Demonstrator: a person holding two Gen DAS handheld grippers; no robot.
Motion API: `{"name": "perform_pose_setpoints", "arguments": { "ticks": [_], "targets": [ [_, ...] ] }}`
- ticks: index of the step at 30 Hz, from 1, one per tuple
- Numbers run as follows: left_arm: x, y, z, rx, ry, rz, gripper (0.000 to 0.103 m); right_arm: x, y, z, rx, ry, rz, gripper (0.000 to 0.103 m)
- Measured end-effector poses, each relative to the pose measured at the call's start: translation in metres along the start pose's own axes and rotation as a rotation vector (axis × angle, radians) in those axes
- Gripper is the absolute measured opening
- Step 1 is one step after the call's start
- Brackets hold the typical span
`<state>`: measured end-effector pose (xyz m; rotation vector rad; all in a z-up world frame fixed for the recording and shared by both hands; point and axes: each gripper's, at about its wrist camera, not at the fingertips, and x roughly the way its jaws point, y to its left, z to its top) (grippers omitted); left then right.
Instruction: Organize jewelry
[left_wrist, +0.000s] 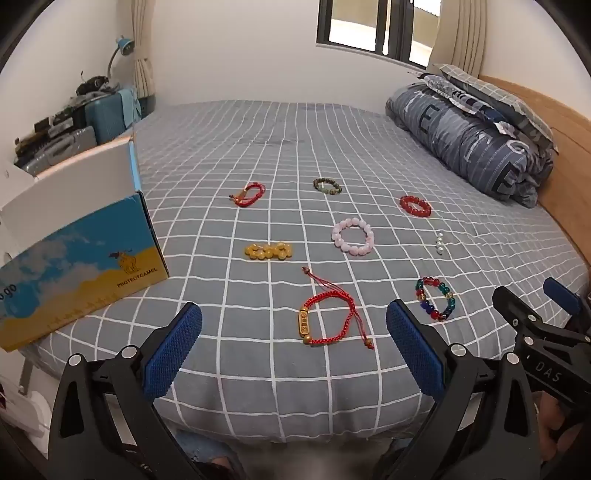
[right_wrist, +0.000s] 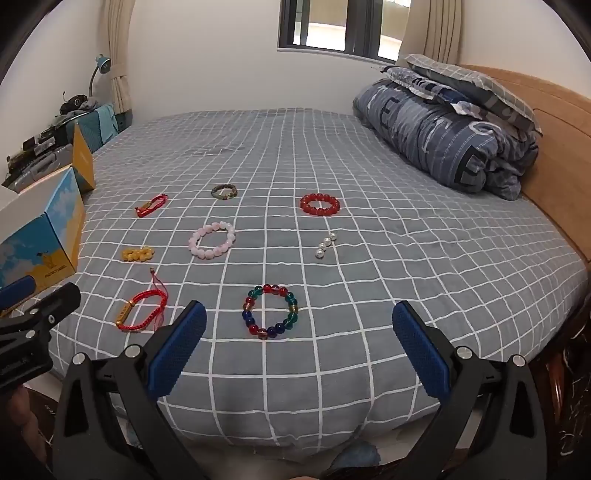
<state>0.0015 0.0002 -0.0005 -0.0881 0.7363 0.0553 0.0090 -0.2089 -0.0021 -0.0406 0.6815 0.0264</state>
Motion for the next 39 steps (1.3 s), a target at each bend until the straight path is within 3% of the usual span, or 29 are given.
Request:
{"name": "perform_pose_setpoints", "arguments": {
  "ticks": [5,6,13,36,39],
  "targets": [
    [-0.007,-0.003,0.003,0.030,-0.036,0.021,0.097,0.004,0.002,-0.001,0.020,0.019,0.032,0.097],
    [-0.007,-0.003,0.003,0.029,-0.034,0.019,0.097,0.001,0.005,-0.002,0.001,-0.004,-0.001,0.097],
    [-0.007,-0.005,-0.001,0.029,-0.037,0.027,0.097,0.000,0.004,0.000,-0.001,-0.009,-0.016,0.097],
    [-0.005,-0.003,-0.002,0.032,-0.033,0.048,0.098,-0.001,0.004,0.000,0.024,-0.031,-0.021,0.097],
    [-0.004,-0.003,-0.001,0.030,-0.032,0.047,0.098,0.000,0.005,-0.001,0.020,-0.026,-0.031,0.093]
  ]
}}
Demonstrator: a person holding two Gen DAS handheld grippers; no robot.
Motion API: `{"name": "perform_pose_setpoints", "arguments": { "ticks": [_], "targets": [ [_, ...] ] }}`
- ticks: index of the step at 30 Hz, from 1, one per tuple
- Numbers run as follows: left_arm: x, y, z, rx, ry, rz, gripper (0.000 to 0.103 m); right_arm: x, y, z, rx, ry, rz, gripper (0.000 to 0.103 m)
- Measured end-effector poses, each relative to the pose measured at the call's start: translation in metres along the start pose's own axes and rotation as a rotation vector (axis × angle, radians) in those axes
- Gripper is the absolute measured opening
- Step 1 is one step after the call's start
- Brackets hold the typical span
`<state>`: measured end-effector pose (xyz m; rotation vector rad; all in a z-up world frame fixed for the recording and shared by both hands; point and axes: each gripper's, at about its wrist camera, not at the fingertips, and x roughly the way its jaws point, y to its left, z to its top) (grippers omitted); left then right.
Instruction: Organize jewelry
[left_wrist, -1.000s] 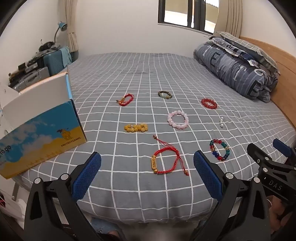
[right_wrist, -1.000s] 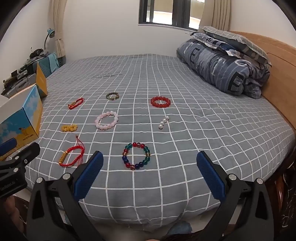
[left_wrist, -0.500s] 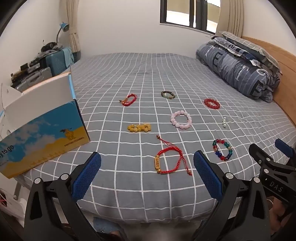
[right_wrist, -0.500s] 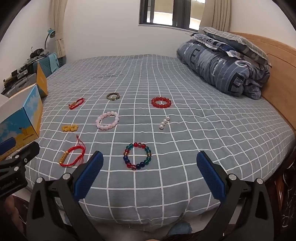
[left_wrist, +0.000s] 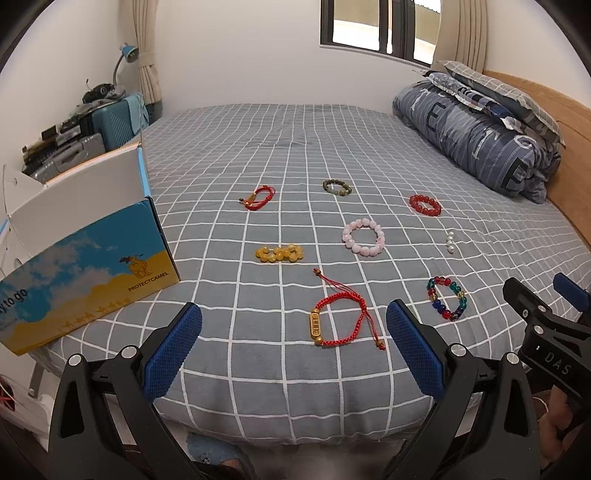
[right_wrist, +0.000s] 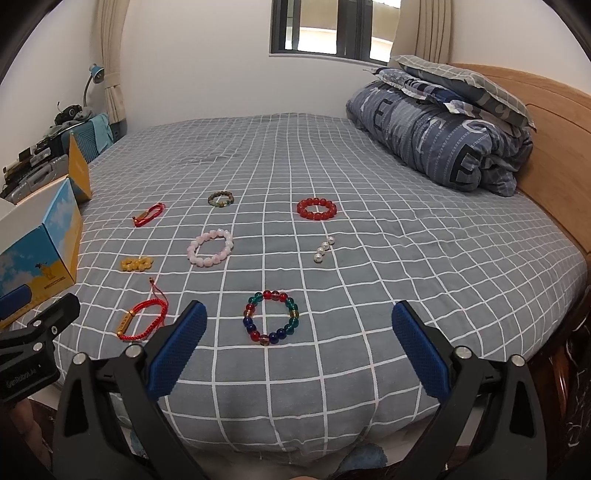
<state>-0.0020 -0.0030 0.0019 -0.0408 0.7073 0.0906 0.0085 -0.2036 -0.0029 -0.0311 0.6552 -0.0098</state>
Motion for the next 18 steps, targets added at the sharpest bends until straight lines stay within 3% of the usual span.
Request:
{"name": "perform_pose_setpoints", "arguments": {
  "ticks": [18],
  "targets": [
    [0.0013,0.0003,-0.0005,0.000,-0.015,0.003,0.098,0.0016,0.0028,-0.0008,-0.013,0.000,0.013,0.092]
  ]
}}
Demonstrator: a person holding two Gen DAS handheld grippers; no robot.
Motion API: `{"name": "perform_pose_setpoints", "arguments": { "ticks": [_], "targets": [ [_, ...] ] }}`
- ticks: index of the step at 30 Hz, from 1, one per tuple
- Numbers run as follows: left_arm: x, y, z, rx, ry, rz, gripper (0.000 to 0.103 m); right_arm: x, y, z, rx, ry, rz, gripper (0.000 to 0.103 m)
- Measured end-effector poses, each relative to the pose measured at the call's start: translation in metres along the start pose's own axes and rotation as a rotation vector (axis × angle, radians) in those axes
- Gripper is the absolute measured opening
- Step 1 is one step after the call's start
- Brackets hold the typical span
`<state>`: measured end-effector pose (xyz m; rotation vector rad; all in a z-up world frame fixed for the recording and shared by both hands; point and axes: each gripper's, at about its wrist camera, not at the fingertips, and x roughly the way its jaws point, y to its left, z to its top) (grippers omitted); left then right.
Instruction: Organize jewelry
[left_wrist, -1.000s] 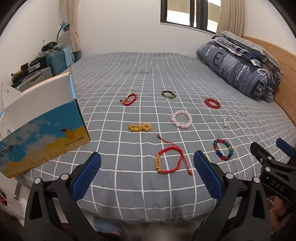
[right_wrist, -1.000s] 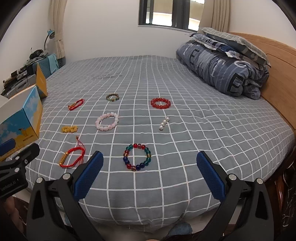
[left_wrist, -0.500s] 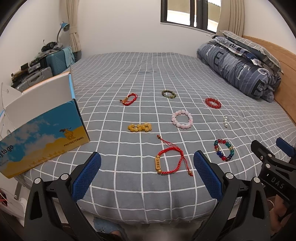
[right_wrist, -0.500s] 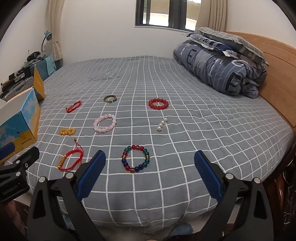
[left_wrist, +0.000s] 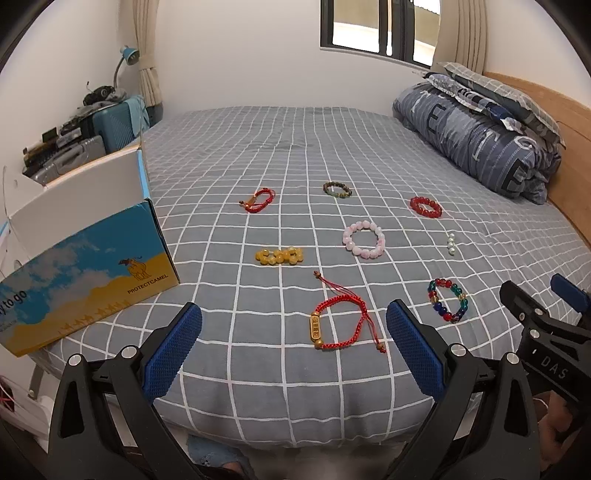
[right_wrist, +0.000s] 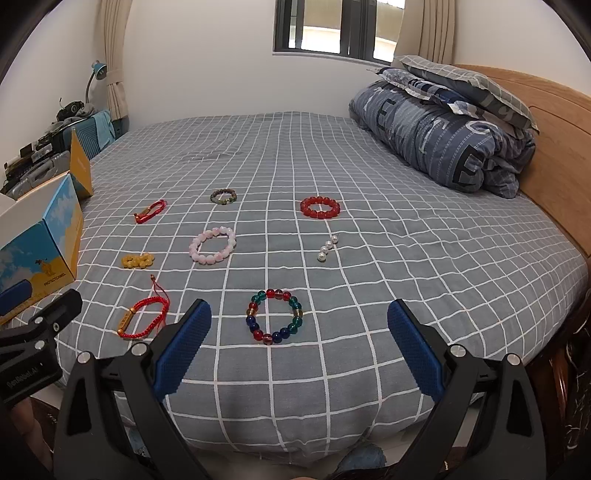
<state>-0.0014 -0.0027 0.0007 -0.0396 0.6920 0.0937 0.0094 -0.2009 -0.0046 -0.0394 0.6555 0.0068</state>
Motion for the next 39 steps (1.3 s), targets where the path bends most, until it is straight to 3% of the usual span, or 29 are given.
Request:
{"name": "perform_pose_setpoints", "arguments": {
  "ticks": [39],
  "targets": [
    [0.0034,-0.0033,-0.0011,0.004,0.012,-0.012,0.098,0.0002,-0.0020,-0.0001,0.012,-0.024,-0.031,0.096]
  ]
}}
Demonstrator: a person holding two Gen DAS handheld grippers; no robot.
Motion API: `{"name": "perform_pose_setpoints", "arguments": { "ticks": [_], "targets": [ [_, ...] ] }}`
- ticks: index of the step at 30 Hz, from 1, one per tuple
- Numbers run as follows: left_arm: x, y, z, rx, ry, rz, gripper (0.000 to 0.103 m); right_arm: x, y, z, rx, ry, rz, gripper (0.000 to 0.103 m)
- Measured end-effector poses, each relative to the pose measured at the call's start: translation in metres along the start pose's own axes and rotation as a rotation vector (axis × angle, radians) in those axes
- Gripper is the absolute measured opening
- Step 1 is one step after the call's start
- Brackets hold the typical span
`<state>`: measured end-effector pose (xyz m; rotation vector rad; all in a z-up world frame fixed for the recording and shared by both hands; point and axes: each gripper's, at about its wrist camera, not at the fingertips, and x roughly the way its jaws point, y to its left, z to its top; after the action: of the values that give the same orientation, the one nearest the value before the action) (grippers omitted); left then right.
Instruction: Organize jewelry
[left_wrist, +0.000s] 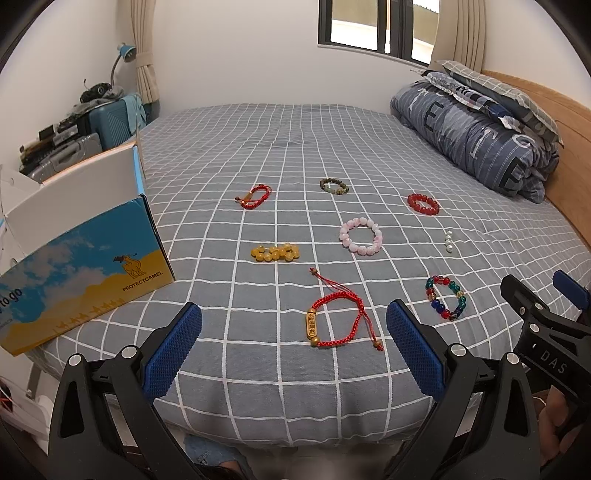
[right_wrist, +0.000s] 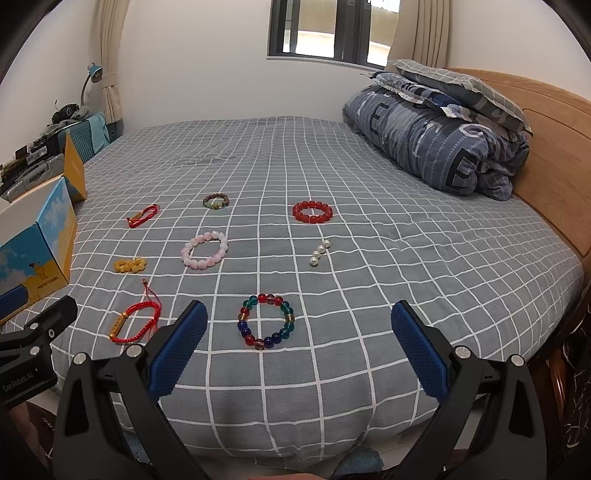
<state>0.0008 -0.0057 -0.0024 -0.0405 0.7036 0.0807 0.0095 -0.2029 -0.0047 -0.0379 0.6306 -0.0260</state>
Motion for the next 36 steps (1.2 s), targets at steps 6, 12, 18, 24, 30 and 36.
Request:
{"name": "perform_pose_setpoints", "arguments": {
  "ticks": [6,12,18,24,30,36],
  "targets": [
    [0.003,0.000,0.002,0.005,0.007,0.006,0.098,0.000,-0.001,0.003,-0.002,0.005,0.010,0.096],
    [0.009,0.005,0.018,-0.022,0.021,0.005,0.098,-0.006,-0.004,0.021,0.016,-0.005,0.018,0.096],
    [0.019,0.009,0.038,-0.033,0.040,-0.003,0.098,-0.008,-0.007,0.045,0.031,-0.041,-0.012,0.096],
    [0.038,0.007,0.059,0.000,0.075,0.000,0.098,0.009,-0.007,0.069,0.005,-0.045,-0.054,0.096],
    [0.060,0.005,0.083,0.026,0.090,0.035,0.098,0.045,-0.005,0.091,-0.019,-0.008,-0.077,0.096],
    [0.102,0.008,0.102,0.025,0.161,0.053,0.098,0.101,-0.008,0.108,-0.048,0.076,-0.103,0.096]
  ]
}}
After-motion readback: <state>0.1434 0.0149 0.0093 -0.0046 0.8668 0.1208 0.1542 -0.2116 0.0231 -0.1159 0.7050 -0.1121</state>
